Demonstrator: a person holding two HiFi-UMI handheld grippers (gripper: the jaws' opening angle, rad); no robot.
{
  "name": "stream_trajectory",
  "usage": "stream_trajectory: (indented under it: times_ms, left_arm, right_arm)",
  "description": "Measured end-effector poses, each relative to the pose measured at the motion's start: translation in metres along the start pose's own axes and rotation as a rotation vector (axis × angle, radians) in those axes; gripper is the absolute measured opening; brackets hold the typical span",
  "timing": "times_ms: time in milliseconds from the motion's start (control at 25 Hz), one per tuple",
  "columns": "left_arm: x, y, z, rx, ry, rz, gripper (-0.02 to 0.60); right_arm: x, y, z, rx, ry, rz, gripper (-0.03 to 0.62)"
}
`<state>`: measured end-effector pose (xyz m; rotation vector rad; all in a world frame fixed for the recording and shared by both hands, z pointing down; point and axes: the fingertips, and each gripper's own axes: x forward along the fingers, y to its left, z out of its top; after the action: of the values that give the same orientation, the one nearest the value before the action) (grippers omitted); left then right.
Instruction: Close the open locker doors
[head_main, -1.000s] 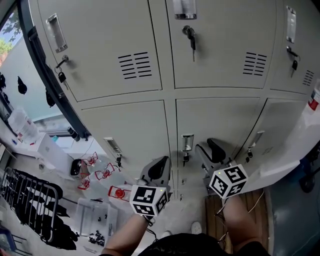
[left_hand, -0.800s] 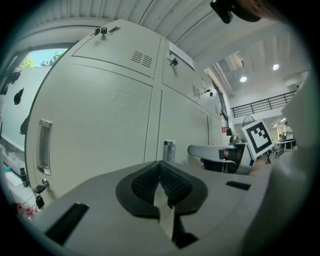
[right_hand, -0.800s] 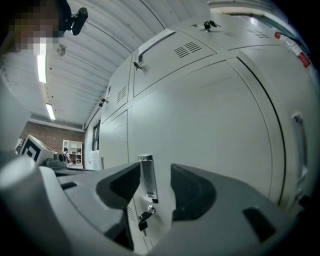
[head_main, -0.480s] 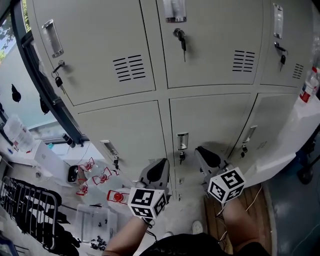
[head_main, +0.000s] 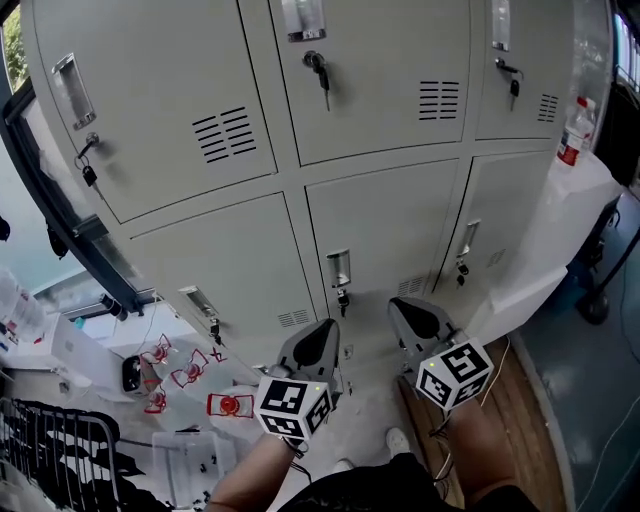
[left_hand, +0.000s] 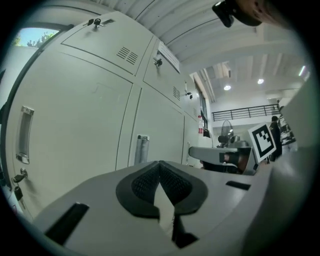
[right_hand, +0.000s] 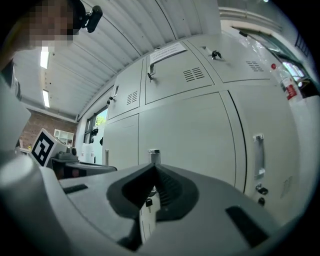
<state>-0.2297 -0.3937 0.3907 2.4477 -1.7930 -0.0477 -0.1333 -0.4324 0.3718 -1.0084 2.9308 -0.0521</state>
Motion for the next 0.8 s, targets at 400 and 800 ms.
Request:
stream_trajectory:
  times_ms: [400,800]
  left_arm:
    - [-0.002,-0.055,-0.021,-0.024,0.043,-0.198,0.003]
    - [-0.004,-0.112,-0.031,-0.033,0.056,-0.255,0.003]
  right_arm:
    - [-0.071,0.006,-0.004,-0.007,0.017,-0.175,0.0]
    - [-0.131,-0.003,0.001,-0.015,0.017,-0.23,0.0]
